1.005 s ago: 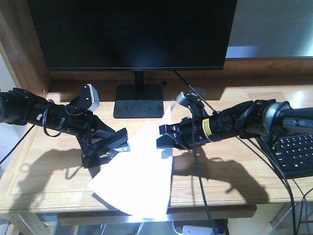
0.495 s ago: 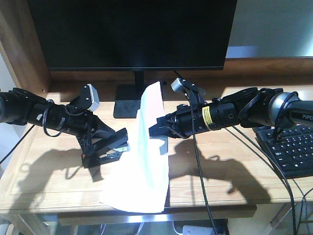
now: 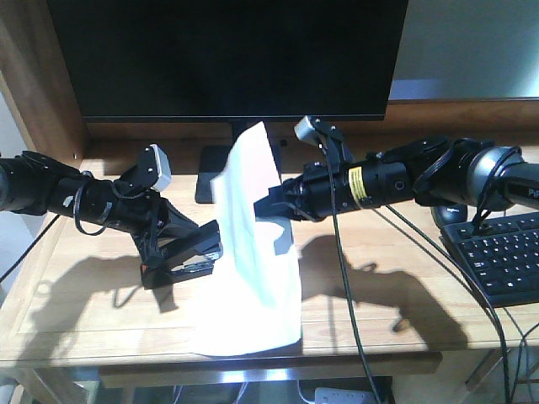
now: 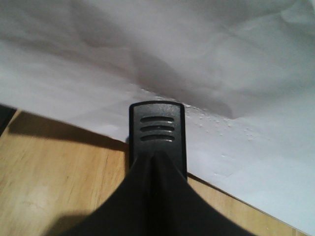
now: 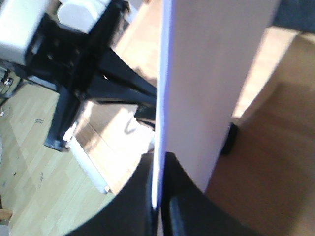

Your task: Grab stapler and paper to desk for stapling

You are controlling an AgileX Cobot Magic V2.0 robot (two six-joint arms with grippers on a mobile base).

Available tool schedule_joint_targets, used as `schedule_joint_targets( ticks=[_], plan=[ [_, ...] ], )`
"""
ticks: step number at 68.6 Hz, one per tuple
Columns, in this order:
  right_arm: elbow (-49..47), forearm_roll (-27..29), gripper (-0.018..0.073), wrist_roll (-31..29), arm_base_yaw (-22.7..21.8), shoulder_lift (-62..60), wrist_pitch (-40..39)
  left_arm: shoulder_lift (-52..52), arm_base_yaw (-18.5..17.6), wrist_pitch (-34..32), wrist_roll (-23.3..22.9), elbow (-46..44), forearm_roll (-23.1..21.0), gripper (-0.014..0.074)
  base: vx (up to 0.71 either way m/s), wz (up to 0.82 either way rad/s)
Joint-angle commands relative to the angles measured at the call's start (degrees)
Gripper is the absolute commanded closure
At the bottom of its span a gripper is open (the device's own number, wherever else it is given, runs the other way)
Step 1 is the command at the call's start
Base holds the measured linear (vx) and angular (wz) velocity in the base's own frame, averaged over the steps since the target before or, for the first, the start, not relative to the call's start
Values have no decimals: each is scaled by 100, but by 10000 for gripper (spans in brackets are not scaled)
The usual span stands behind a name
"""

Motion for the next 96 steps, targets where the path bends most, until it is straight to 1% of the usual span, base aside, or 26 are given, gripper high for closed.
schedule_joint_targets(
  ticks=[1, 30, 50, 71, 96],
  plan=[
    [-196, 253, 561, -82, -17, -346, 12, -326, -6, 157, -49, -128, -329, 603, 0, 0],
    [-190, 294, 561, -78, -17, -174, 523, -326, -6, 157, -49, -128, -329, 603, 0, 0],
    [-195, 591, 561, -120, -17, 159, 400, -326, -6, 157, -49, -128, -329, 603, 0, 0],
    [-202, 867, 561, -142, -17, 359, 482, -326, -6, 157, -49, -128, -329, 603, 0, 0],
    [-607, 801, 544, -22, -17, 689, 567, -326, -6, 157, -49, -128, -329, 603, 0, 0]
  ],
)
